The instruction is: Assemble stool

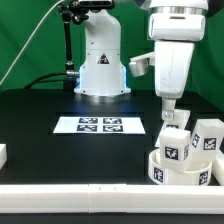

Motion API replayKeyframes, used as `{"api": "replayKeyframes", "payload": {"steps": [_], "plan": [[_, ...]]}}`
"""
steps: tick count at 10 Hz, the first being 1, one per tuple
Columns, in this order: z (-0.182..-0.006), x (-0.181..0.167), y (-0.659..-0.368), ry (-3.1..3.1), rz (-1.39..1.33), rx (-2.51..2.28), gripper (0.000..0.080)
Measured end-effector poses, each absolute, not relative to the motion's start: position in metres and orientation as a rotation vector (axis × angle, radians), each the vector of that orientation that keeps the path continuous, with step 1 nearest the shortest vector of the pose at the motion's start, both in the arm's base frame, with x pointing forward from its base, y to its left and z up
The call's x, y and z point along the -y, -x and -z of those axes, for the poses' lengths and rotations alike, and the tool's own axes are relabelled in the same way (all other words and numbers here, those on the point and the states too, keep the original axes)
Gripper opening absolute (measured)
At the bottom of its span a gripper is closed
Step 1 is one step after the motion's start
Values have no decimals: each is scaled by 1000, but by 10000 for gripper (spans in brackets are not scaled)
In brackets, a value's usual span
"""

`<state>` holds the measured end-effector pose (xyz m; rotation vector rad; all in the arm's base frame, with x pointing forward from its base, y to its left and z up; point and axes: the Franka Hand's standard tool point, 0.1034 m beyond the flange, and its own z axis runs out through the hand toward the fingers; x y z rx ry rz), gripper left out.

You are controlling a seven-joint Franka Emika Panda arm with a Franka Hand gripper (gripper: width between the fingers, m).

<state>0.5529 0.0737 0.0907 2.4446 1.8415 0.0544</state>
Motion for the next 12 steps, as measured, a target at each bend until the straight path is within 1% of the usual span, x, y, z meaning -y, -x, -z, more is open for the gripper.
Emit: {"api": "replayKeyframes", "payload": {"steps": [2, 4, 7, 12], "plan": [[-91, -73, -553, -2483, -57, -1791, 334], [-90, -73, -553, -2587, -63, -1642, 334], [-90, -73, -552, -2774, -77, -1315, 335], [-89, -77, -553, -3029, -133, -576, 337]]}}
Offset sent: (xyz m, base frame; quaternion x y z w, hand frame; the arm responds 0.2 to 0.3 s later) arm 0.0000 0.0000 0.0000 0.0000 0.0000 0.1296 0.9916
